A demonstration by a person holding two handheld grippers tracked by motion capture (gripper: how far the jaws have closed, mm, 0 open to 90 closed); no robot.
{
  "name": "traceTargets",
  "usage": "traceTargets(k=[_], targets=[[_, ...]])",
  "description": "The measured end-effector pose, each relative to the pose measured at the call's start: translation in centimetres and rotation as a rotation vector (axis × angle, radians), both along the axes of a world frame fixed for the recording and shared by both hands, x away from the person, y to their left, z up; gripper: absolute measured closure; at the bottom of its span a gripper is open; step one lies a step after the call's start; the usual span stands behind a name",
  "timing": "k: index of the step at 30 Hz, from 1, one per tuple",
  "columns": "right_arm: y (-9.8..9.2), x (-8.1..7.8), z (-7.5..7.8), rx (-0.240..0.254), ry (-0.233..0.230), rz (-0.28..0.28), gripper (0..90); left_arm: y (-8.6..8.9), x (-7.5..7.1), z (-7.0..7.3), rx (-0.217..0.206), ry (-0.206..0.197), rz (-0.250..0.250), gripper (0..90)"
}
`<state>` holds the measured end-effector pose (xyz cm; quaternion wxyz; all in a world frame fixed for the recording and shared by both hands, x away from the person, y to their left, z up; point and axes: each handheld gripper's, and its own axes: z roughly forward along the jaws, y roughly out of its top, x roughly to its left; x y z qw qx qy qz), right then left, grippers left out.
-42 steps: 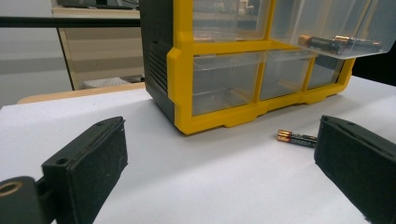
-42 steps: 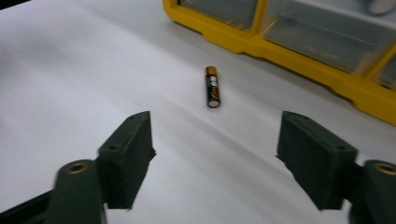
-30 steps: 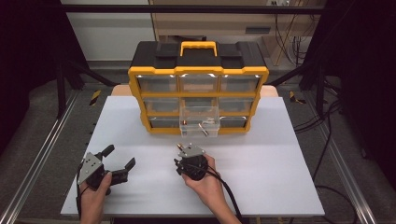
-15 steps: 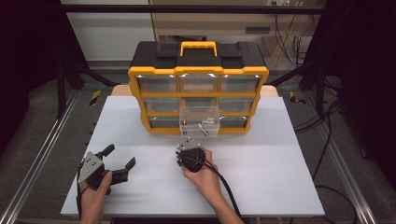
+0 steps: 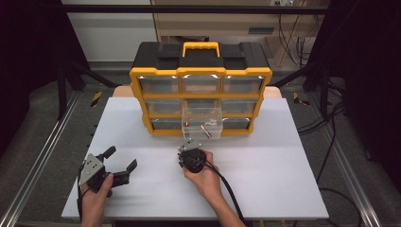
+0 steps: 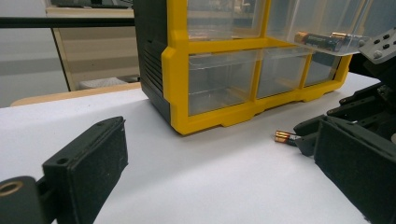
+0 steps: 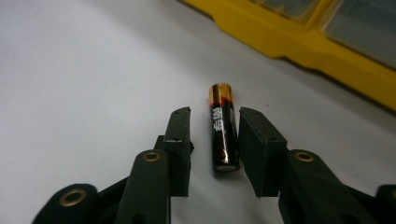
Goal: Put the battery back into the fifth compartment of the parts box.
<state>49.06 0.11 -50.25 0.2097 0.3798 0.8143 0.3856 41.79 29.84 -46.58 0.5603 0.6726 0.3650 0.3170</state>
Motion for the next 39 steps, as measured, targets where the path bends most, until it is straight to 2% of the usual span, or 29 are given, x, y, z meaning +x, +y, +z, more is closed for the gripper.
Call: traceTargets(k=[3, 8, 10, 17, 27, 39], targets=[[0.1, 0.0, 0.0, 0.024, 0.022, 0.014, 76.7, 0.0, 0.0, 0.0, -0.001, 0.000, -0.001, 2.9], [0.1, -0.1, 0.1, 0.019, 0.016, 0.018, 77.3, 0.1, 0.0, 0.0, -0.003, 0.000, 0.002, 2.9], [0.2, -0.6, 0.3, 0.008, -0.004, 0.021, 77.3, 0.2, 0.0, 0.1, -0.004, -0.001, 0.004, 2.9], [-0.3, -2.4, 2.1, -0.010, -0.083, 0.053, 77.4, 0.3, 0.0, 0.1, -0.003, -0.002, 0.006, 2.9], [-2.3, -4.5, 4.1, -0.007, -0.115, 0.074, 77.4, 0.3, 0.0, 0.1, -0.002, -0.004, 0.013, 2.3], [-5.0, -6.5, 7.8, 0.053, -0.153, 0.095, 77.4, 0.3, -0.1, 0.1, 0.006, -0.003, 0.024, 2.3]])
